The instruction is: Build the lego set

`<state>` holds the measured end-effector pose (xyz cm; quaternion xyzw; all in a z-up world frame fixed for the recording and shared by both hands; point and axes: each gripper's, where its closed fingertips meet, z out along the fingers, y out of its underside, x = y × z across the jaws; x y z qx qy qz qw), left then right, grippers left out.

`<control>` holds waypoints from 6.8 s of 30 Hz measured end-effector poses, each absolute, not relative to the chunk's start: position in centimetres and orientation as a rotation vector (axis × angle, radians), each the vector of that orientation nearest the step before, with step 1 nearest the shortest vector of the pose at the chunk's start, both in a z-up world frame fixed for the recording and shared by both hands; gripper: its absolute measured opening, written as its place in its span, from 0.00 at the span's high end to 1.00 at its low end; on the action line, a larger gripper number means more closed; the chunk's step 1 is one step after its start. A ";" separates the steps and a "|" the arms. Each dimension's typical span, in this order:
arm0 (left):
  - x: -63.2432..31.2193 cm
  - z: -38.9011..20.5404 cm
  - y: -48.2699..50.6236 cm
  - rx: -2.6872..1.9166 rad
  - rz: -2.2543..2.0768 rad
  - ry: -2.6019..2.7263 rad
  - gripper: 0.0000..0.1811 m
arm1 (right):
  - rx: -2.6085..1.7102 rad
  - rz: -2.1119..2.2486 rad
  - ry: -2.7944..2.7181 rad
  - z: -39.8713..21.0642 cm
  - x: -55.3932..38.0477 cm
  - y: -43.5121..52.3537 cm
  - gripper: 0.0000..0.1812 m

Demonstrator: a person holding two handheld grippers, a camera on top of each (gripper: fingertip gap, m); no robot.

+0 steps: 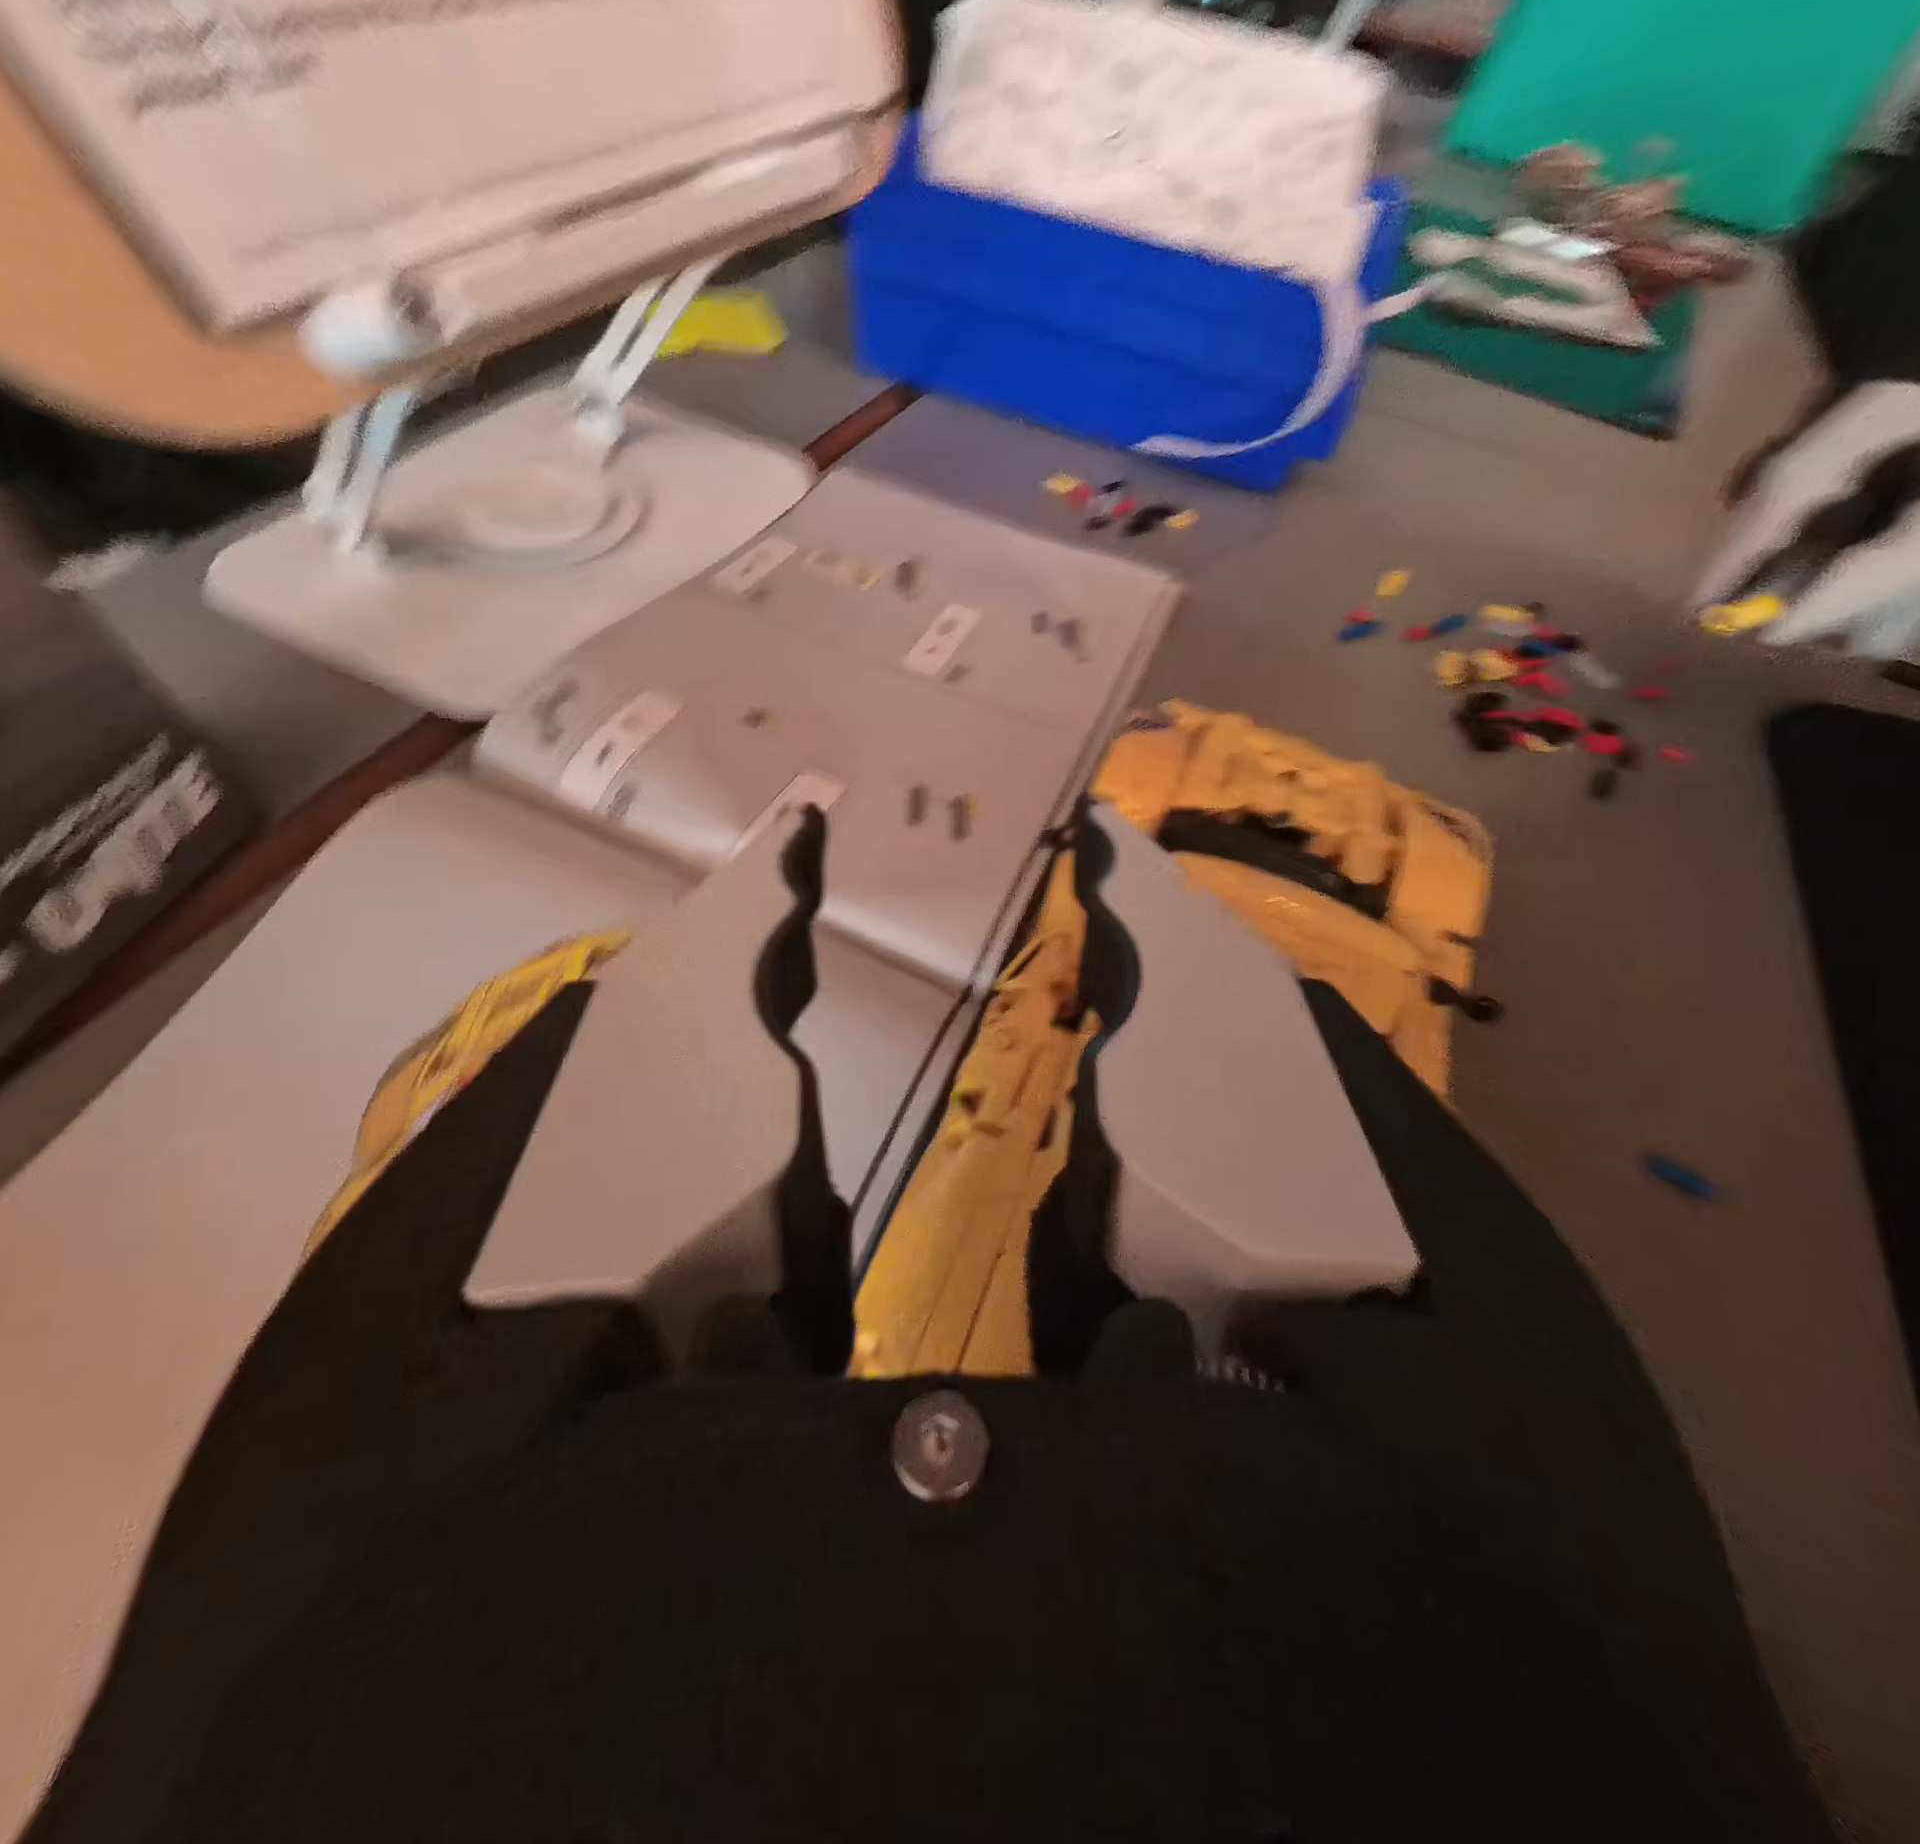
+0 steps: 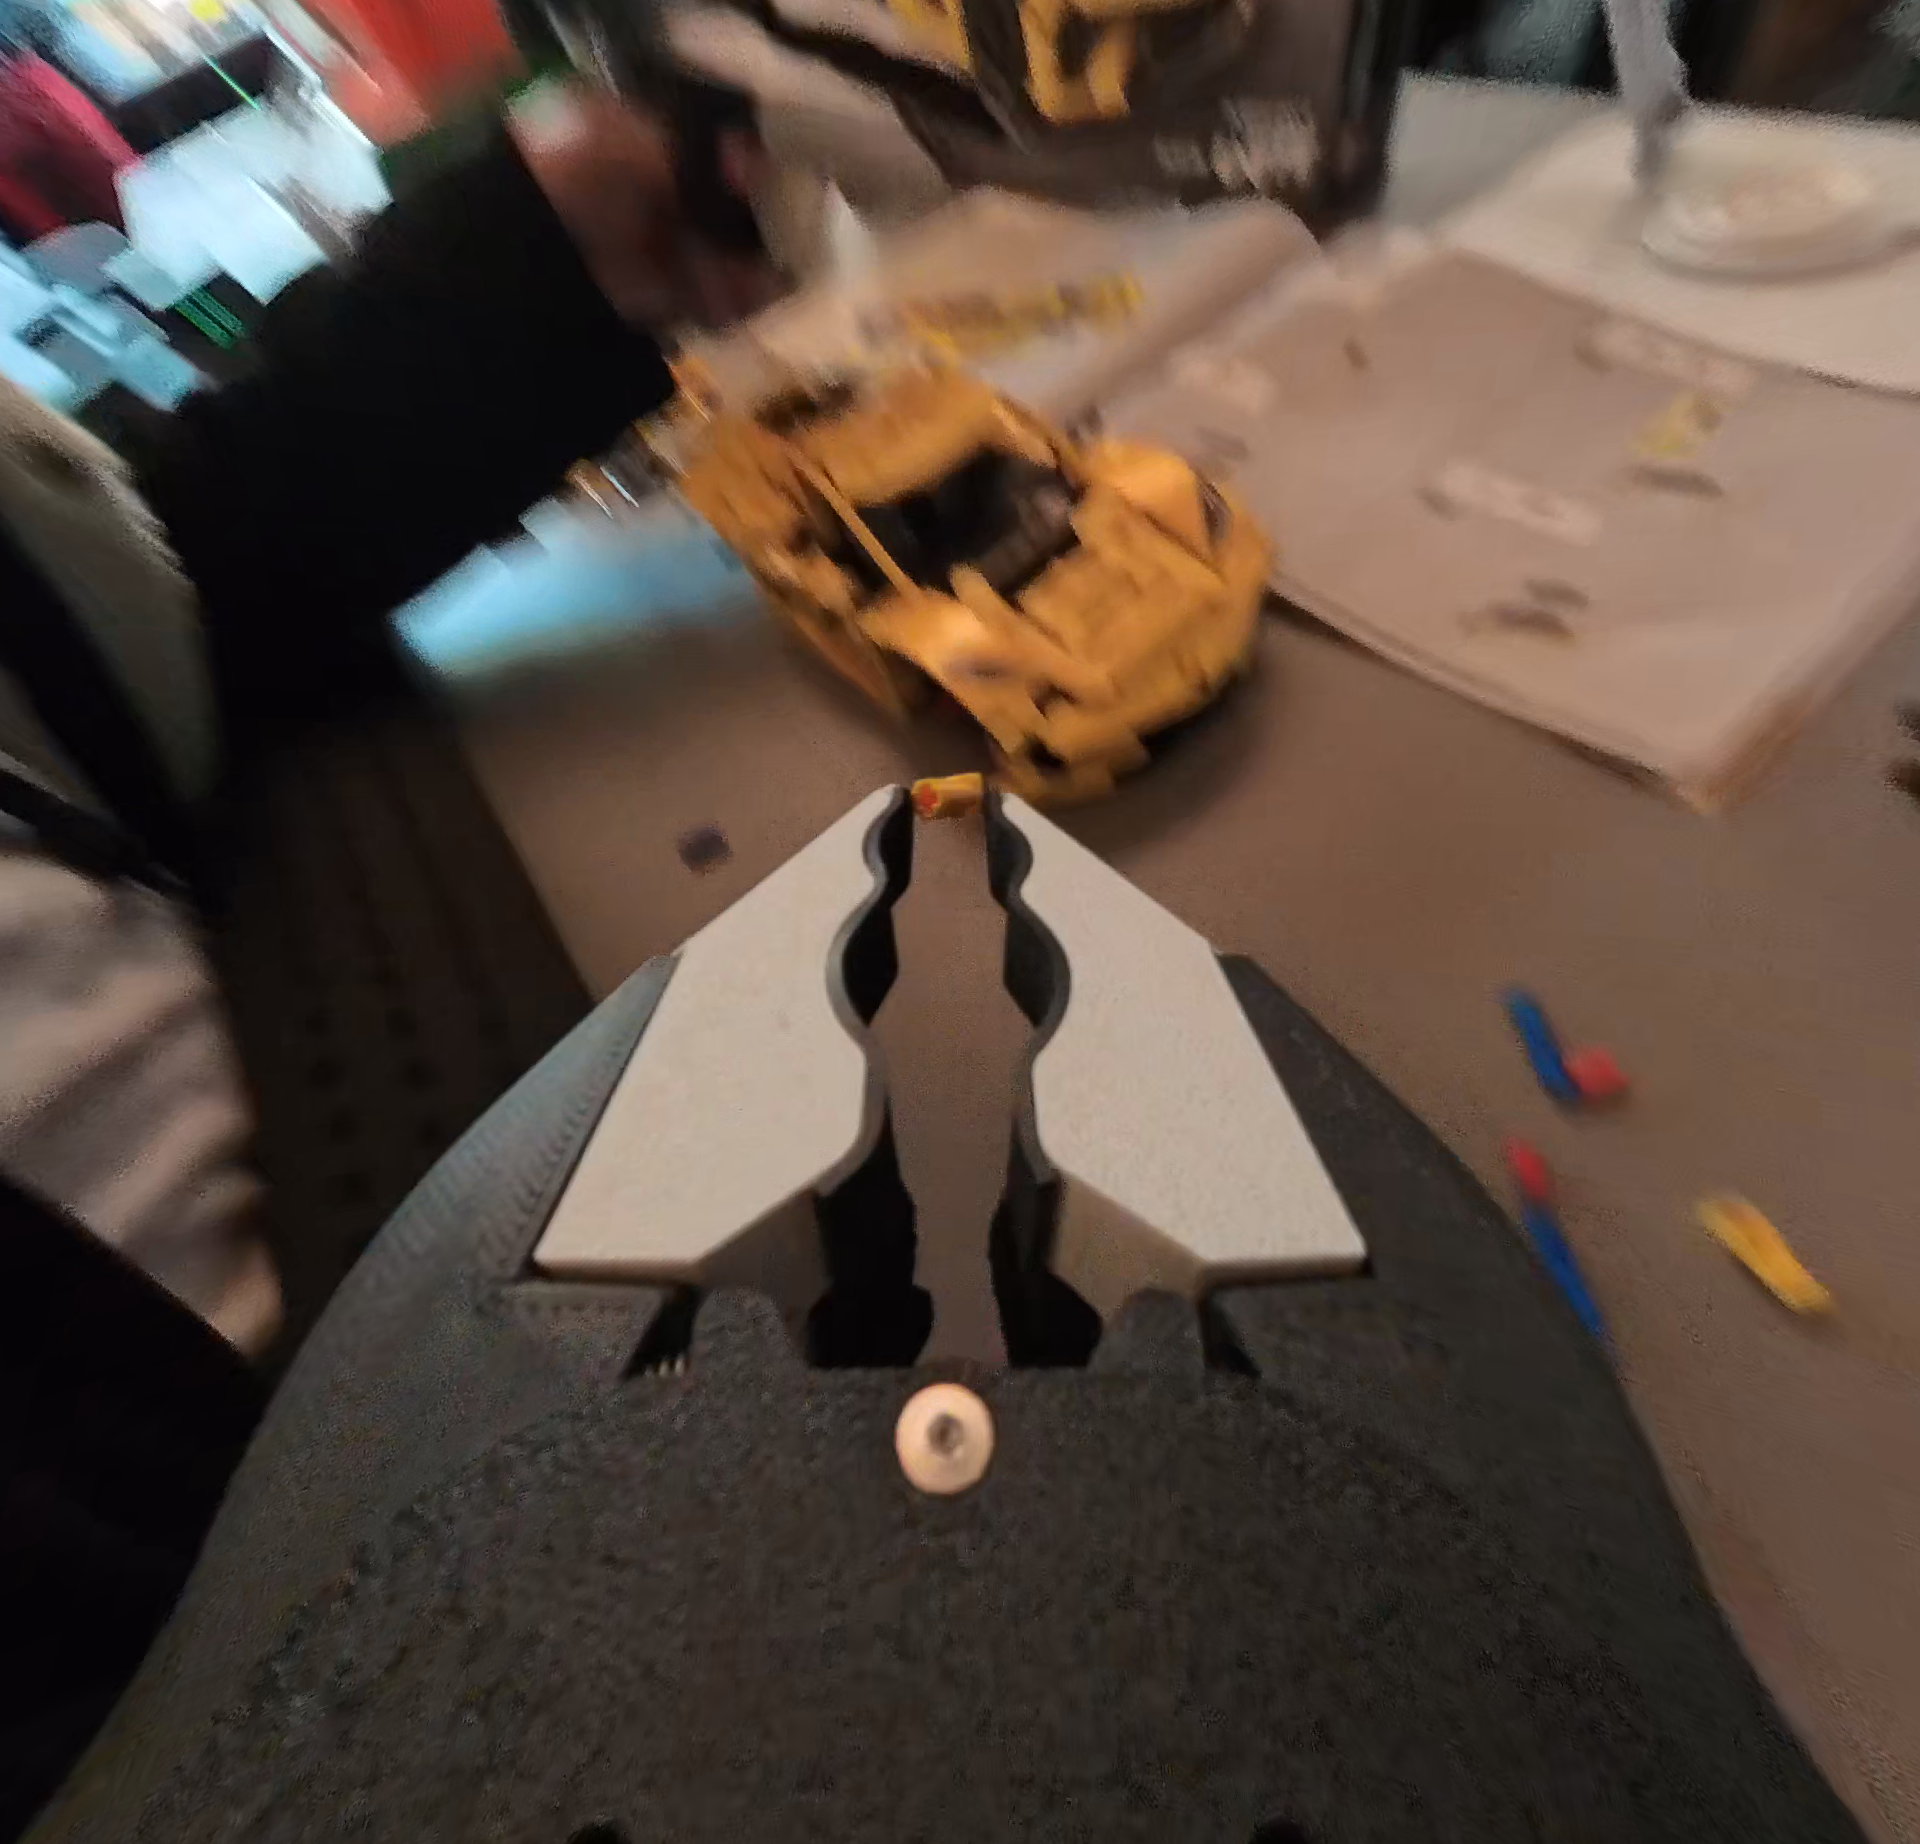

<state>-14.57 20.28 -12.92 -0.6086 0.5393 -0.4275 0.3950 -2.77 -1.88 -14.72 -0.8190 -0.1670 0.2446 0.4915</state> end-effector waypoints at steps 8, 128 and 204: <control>-13.5 -9.5 16.6 -1.294 -1.246 1.368 0.78 | -1.555 1.286 -0.234 -8.0 -10.9 8.1 0.93; -12.2 -9.2 7.9 -1.044 -0.486 1.752 0.92 | -1.550 1.982 -0.083 -8.2 -13.3 8.5 0.97; -14.5 -22.7 0.0 -1.304 -0.808 1.992 0.98 | -1.832 0.933 -0.410 -14.9 -9.5 4.2 0.97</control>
